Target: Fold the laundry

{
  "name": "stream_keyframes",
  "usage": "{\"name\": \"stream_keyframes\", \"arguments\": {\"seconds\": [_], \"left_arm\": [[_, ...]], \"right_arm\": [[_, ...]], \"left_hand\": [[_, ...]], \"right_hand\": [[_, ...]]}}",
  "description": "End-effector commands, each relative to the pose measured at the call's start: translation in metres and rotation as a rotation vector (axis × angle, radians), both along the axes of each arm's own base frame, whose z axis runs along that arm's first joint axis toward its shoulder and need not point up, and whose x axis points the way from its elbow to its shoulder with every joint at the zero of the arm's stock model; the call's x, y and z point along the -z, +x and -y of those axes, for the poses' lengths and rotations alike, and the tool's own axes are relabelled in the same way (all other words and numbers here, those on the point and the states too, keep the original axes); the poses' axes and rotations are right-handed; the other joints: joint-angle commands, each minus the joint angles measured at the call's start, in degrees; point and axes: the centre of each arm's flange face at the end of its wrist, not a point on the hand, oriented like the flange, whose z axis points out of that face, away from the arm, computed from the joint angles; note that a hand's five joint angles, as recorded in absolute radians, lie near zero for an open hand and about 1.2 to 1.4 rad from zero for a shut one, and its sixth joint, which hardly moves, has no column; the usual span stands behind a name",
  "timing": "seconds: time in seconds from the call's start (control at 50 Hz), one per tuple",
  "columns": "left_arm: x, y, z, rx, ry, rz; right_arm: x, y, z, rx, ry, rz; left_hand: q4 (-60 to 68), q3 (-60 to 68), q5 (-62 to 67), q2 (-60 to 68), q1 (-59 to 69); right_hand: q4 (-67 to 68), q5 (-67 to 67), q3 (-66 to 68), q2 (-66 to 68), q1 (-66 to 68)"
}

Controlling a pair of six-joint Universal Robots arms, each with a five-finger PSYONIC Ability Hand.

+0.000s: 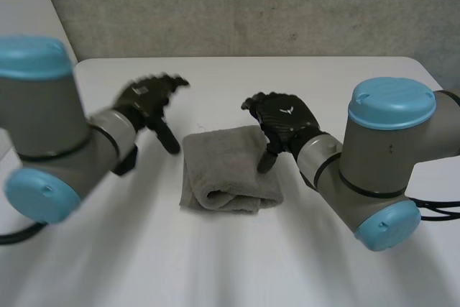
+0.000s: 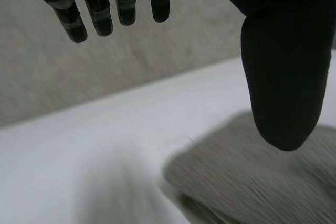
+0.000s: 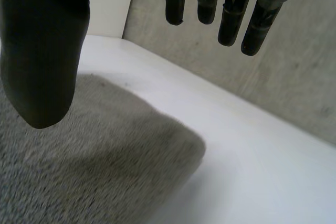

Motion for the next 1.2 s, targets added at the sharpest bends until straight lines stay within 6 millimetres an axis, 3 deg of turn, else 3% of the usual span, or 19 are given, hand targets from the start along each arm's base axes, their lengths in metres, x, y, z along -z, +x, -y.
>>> {"name": "stream_keyframes", "arguments": {"seconds": [0.02, 0.16, 0.24, 0.3, 0.34, 0.36, 0.38, 0.4, 0.42, 0.44, 0.46, 0.48, 0.5, 0.52, 0.56, 0.6, 0.66, 1.06, 1.2], "left_arm": [[0.059, -0.019, -0.023, 0.060, 0.152, 0.069], [0.091, -0.021, -0.026, 0.061, 0.224, 0.101], [0.087, -0.021, -0.025, 0.060, 0.210, 0.093], [0.079, -0.022, -0.024, 0.059, 0.191, 0.083], [0.048, -0.021, -0.021, 0.049, 0.114, 0.045], [0.048, -0.021, -0.021, 0.049, 0.113, 0.044], [0.030, -0.020, -0.021, 0.042, 0.068, 0.022], [0.009, -0.018, -0.019, 0.028, 0.016, -0.004], [0.009, -0.018, -0.019, 0.028, 0.015, -0.004], [-0.015, -0.014, -0.017, 0.012, -0.043, -0.034], [-0.041, -0.011, -0.018, 0.000, -0.105, -0.068], [-0.041, -0.011, -0.018, 0.000, -0.106, -0.068], [-0.066, -0.005, -0.018, -0.021, -0.168, -0.100], [-0.066, -0.005, -0.018, -0.021, -0.168, -0.101], [-0.105, 0.011, -0.022, -0.074, -0.254, -0.142], [-0.119, 0.020, -0.024, -0.103, -0.280, -0.150], [-0.138, 0.034, -0.030, -0.141, -0.306, -0.156], [-0.150, 0.044, -0.042, -0.149, -0.247, -0.113], [-0.149, 0.043, -0.042, -0.138, -0.245, -0.110]], "right_arm": [[0.034, -0.001, 0.007, -0.048, 0.115, 0.001], [0.059, 0.000, 0.009, -0.057, 0.156, -0.040], [0.054, 0.000, 0.009, -0.058, 0.142, -0.041], [0.035, -0.001, 0.009, -0.057, 0.105, -0.039], [0.002, -0.006, 0.009, -0.045, 0.040, -0.014], [0.001, -0.006, 0.009, -0.045, 0.040, -0.014], [-0.017, -0.010, 0.011, -0.029, 0.000, 0.007], [-0.017, -0.010, 0.011, -0.029, 0.000, 0.007], [-0.037, -0.017, 0.013, 0.000, -0.041, 0.033], [-0.058, -0.025, 0.015, 0.037, -0.087, 0.059], [-0.058, -0.025, 0.015, 0.037, -0.088, 0.059], [-0.078, -0.034, 0.016, 0.084, -0.133, 0.081], [-0.097, -0.043, 0.017, 0.139, -0.179, 0.102], [-0.097, -0.043, 0.017, 0.139, -0.180, 0.102], [-0.114, -0.053, 0.017, 0.194, -0.223, 0.120], [-0.139, -0.070, 0.017, 0.295, -0.274, 0.141], [-0.151, -0.084, 0.018, 0.357, -0.262, 0.125], [-0.160, -0.096, 0.019, 0.391, -0.210, 0.088], [-0.153, -0.077, 0.015, 0.230, -0.255, 0.099]], "left_hand": [[0.5, 0.5, -1.8, 0.5, 0.1], [0.5, 0.5, -1.8, 0.5, 0.1], [0.5, 0.5, -1.8, 0.5, 0.1], [0.5, 0.5, -1.8, 0.5, 0.1], [0.5, 0.5, -1.8, 0.5, 0.1], [0.5, 0.5, -1.8, 0.5, 0.1], [0.5, 0.5, -1.8, 0.5, 0.1], [0.5, 0.5, -1.8, 0.5, 0.1], [0.5, 0.5, -1.8, 0.5, 0.1], [0.5, 0.5, -1.8, 0.5, 0.1], [0.5, 0.5, -1.8, 0.5, 0.1], [0.5, 0.5, -1.8, 0.5, 0.1], [0.5, 0.5, -1.8, 0.5, 0.1], [0.5, 0.5, -1.8, 0.5, 0.1], [0.5, 0.5, -1.8, 0.5, 0.1], [0.5, 0.5, -1.8, 0.5, 0.1], [0.5, 0.5, -1.8, 0.5, 0.1], [0.5, 0.5, -1.8, 0.5, 0.1], [0.5, 0.5, -1.8, 0.5, 0.1]], "right_hand": [[-4.9, -3.8, -3.9, -4.3, -3.5], [-4.9, -3.8, -3.9, -4.3, -3.5], [-4.9, -3.8, -3.9, -4.3, -3.5], [-4.9, -3.8, -3.9, -4.3, -3.5], [-4.9, -3.8, -3.9, -4.3, -3.5], [-4.9, -3.8, -3.9, -4.3, -3.5], [-4.9, -3.8, -3.9, -4.3, -3.5], [-4.9, -3.8, -3.9, -4.3, -3.5], [-4.9, -3.8, -3.9, -4.3, -3.5], [-4.9, -3.8, -3.9, -4.3, -3.5], [-4.9, -3.8, -3.9, -4.3, -3.5], [-4.9, -3.8, -3.9, -4.3, -3.5], [-4.9, -3.8, -3.9, -4.3, -3.5], [-4.9, -3.8, -3.9, -4.3, -3.5], [-4.9, -3.8, -3.9, -4.3, -3.5], [-4.9, -3.8, -3.9, -4.3, -3.5], [-4.9, -3.8, -3.9, -4.3, -3.5], [-4.9, -3.8, -3.9, -4.3, -3.5], [-4.9, -3.8, -3.9, -4.3, -3.5]]}}
